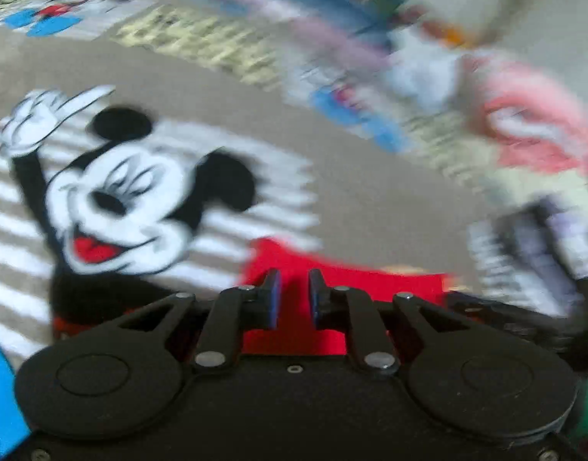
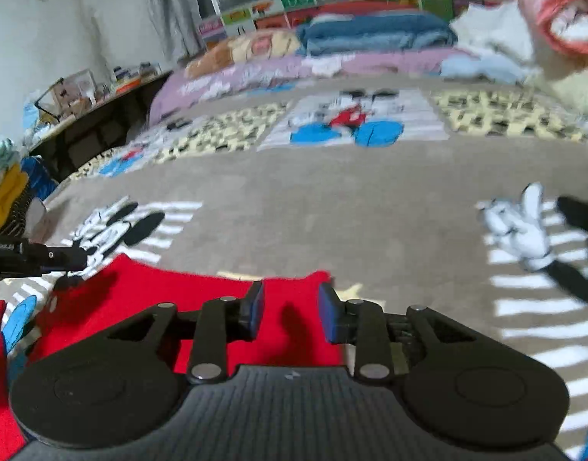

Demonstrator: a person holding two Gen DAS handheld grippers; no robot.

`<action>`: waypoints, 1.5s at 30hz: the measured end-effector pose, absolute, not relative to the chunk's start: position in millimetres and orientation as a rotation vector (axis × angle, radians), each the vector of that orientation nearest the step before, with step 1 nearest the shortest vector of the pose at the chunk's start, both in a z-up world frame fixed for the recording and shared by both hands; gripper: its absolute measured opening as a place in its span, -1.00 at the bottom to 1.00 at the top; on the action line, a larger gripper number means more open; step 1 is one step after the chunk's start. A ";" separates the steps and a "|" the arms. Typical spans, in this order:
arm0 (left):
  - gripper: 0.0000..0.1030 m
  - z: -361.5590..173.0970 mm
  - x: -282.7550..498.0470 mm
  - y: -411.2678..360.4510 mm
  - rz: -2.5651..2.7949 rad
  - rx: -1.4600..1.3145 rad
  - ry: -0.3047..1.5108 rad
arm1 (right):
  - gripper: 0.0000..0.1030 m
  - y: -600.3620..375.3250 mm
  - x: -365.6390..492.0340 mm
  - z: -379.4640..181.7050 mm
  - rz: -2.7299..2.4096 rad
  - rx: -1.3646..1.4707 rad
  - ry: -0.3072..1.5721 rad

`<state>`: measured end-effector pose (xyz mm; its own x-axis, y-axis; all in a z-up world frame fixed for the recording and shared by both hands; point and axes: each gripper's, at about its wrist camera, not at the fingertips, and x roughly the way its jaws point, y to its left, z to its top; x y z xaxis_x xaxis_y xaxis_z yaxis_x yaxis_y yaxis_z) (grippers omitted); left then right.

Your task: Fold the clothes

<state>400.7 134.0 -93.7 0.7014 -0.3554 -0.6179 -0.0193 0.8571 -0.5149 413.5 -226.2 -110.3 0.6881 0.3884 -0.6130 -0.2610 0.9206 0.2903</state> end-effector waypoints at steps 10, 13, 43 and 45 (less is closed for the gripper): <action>-0.84 -82.2 345.2 139.8 -0.136 -0.455 0.736 | -0.27 -244.3 386.4 -93.0 0.315 0.234 0.718; -0.50 -72.9 299.2 136.7 -0.123 -0.399 0.691 | -0.27 -251.1 346.3 -81.3 0.326 0.232 0.672; 0.13 -133.2 38.4 -37.5 -0.200 0.372 0.456 | -0.22 -161.1 47.9 -103.6 0.492 -0.154 0.548; 0.15 -146.9 40.5 -43.3 -0.208 0.407 0.511 | -0.21 -171.5 41.2 -107.3 0.490 -0.105 0.569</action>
